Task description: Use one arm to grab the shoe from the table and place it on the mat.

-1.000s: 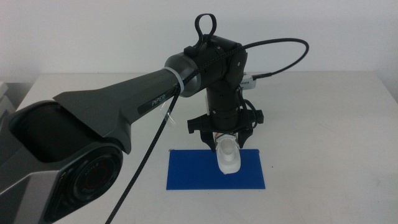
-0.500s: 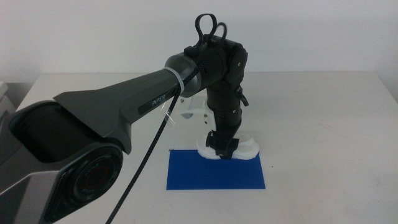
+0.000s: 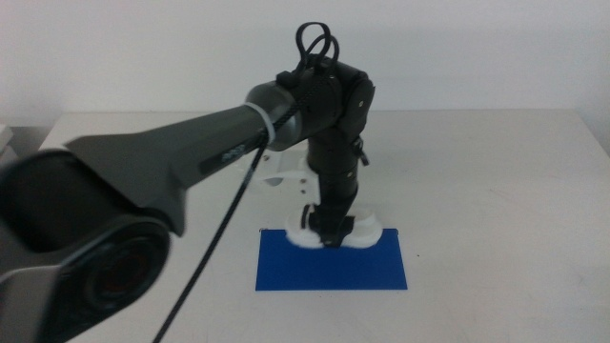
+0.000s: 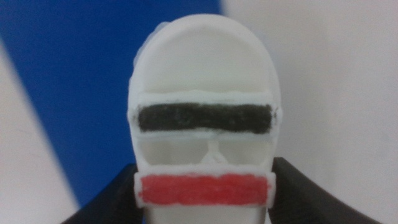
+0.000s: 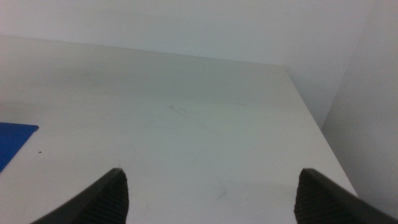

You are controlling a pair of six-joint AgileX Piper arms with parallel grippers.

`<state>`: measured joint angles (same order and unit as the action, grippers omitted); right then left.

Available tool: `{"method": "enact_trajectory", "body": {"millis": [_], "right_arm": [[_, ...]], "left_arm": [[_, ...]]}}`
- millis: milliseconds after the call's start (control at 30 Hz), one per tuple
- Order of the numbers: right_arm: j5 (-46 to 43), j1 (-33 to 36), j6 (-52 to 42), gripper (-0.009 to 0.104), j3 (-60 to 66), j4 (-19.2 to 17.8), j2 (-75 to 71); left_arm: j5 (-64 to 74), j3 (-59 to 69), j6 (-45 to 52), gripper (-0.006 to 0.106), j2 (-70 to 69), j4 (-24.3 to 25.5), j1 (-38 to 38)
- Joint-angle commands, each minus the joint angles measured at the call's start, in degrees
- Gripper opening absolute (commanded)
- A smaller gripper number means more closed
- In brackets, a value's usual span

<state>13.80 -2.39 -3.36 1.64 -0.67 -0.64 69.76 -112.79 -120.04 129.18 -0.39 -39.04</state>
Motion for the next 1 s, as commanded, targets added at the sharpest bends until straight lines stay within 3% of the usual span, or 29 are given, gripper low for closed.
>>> {"method": "enact_trajectory", "body": {"millis": [0,667,833,867,900,967], "right_arm": [[-4.2,-0.1,-0.6,0.078,0.3,-0.5,0.2],[-4.2,-0.1,-0.6,0.078,0.3,-0.5,0.2],[-4.2,-0.1,-0.6,0.078,0.3,-0.5,0.2],[-4.2,-0.1,-0.6,0.078,0.3,-0.5,0.2],[-4.2,-0.1,-0.6,0.078,0.3,-0.5,0.2],[-4.2,-0.1,-0.6,0.078,0.3,-0.5,0.2]], "left_arm": [[5.2,2.7,-1.4,-0.001,-7.1,0.4,-0.2],[5.3,6.7,-1.4,-0.001,-6.2,-1.1,-0.1],[5.3,6.7,-1.4,0.008,-5.9,-1.1,-0.1],[5.3,6.7,-1.4,0.012,-5.9,-1.1,-0.1],[5.3,6.7,-1.4,0.072,-5.9,-1.0,-0.1],[5.3,6.7,-1.4,0.081,-5.9,-1.0,-0.1]]}}
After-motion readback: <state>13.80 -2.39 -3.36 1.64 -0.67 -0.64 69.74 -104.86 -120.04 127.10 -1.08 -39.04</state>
